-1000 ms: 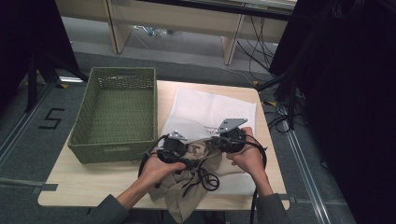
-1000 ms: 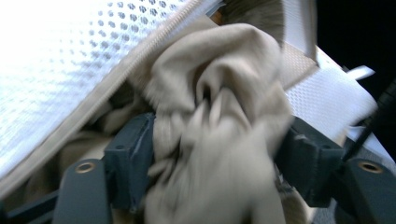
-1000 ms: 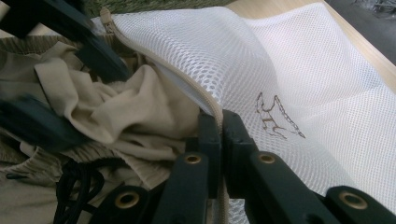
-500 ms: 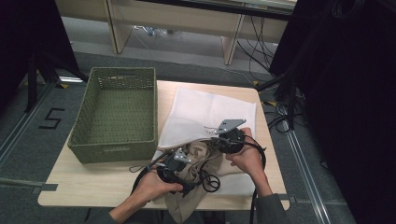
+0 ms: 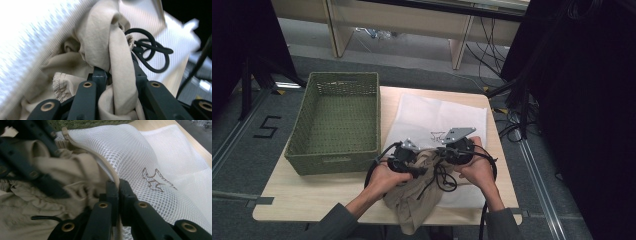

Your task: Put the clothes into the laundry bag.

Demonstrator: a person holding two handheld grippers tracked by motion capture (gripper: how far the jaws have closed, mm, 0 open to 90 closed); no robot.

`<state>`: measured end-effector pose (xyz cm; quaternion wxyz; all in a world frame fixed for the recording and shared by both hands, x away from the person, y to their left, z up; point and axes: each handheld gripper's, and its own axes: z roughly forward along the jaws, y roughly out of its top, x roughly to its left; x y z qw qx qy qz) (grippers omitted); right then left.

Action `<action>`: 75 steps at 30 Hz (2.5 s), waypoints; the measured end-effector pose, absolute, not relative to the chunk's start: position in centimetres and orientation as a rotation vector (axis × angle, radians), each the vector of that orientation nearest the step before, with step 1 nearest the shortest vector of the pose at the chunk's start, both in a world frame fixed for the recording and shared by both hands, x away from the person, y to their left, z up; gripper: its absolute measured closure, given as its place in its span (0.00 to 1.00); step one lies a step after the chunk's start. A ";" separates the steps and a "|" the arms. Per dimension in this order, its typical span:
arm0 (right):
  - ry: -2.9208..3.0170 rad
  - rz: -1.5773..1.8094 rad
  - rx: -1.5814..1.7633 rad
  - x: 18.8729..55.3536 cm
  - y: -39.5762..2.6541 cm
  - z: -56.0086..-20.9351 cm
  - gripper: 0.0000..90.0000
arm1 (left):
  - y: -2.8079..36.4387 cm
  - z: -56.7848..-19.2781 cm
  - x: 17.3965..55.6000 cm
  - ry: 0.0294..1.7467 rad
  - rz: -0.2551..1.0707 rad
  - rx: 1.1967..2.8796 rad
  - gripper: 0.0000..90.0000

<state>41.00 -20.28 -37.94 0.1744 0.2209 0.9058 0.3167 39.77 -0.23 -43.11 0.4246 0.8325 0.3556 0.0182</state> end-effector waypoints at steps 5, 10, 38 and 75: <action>2.561 0.886 0.642 41.0 -20.6 -38.0 0.99 | -0.4 -45.7 40.7 0.940 0.016 2.086 0.62; 2.569 0.893 0.657 41.2 -20.9 -38.3 0.99 | 0.3 -44.3 38.6 0.872 0.067 2.136 0.40; 2.544 0.895 0.668 40.8 -21.1 -37.5 0.99 | -2.9 -44.1 39.2 0.758 0.174 2.194 0.87; 2.564 0.895 0.670 41.0 -21.6 -37.8 0.99 | -2.0 -46.4 38.3 0.920 0.200 2.091 0.79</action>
